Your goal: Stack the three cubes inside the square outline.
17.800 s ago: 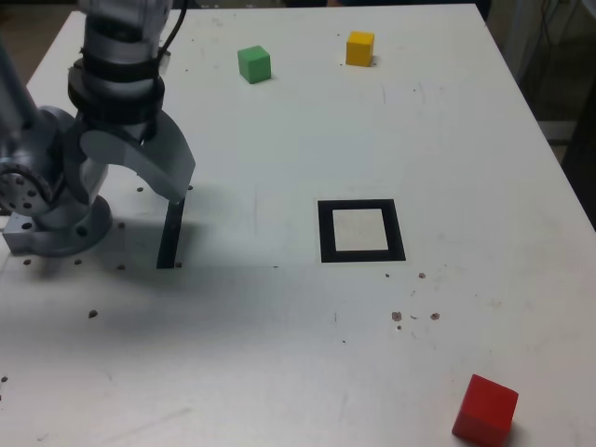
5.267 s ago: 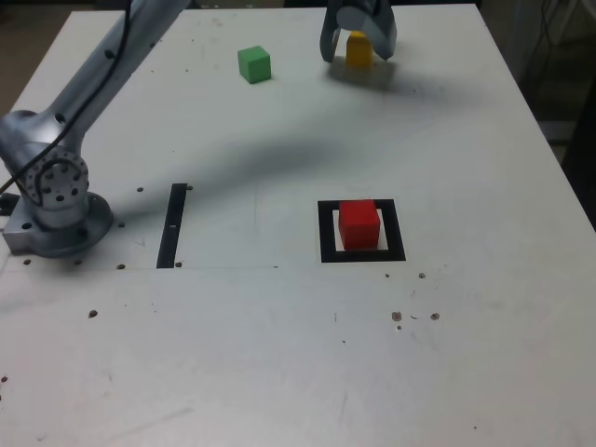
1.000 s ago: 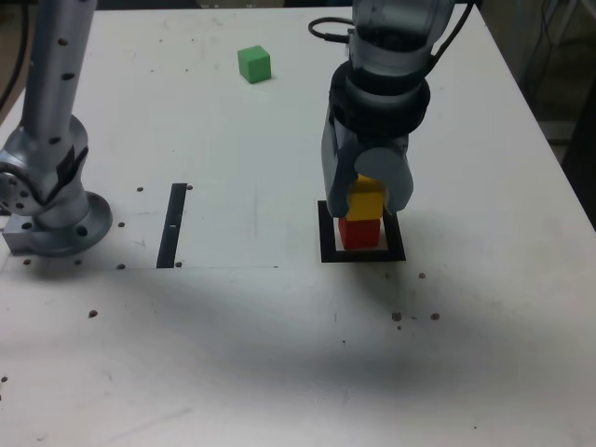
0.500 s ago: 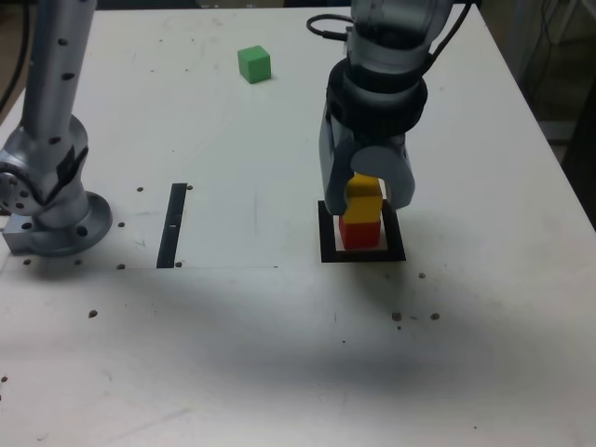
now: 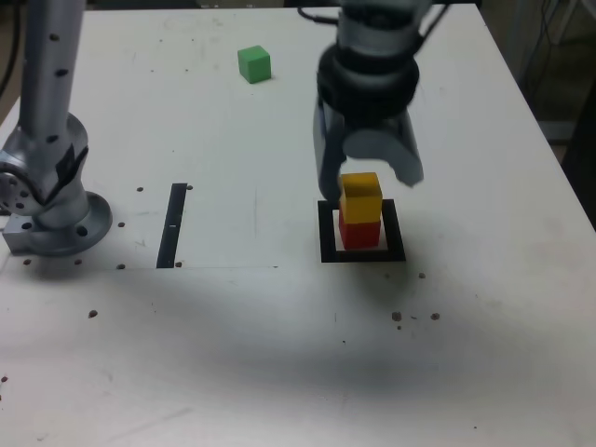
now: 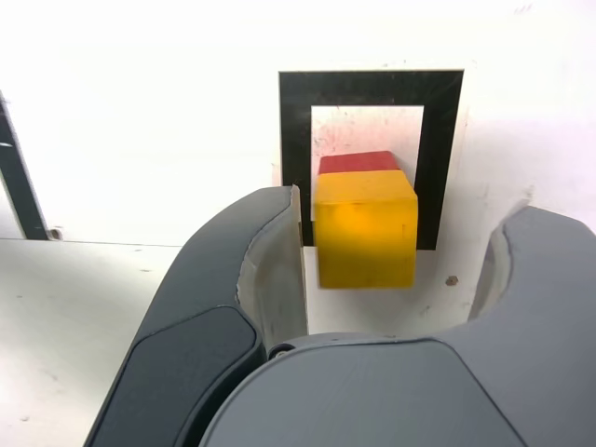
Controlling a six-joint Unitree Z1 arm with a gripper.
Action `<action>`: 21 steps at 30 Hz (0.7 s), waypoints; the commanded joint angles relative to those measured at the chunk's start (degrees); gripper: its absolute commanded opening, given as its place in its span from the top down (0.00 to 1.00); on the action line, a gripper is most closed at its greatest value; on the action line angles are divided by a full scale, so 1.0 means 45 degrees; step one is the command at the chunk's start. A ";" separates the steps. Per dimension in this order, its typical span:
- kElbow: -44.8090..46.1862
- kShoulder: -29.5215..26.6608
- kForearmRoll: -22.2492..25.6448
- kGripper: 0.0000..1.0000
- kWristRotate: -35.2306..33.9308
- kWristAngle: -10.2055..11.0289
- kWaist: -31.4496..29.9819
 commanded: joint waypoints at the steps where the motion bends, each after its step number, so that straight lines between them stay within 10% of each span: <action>1: -0.0082 -0.0391 0.0323 0.01 0.0199 0.0038 0.0170; 21: -0.0612 -0.1500 0.0492 0.01 0.6476 0.0981 0.6787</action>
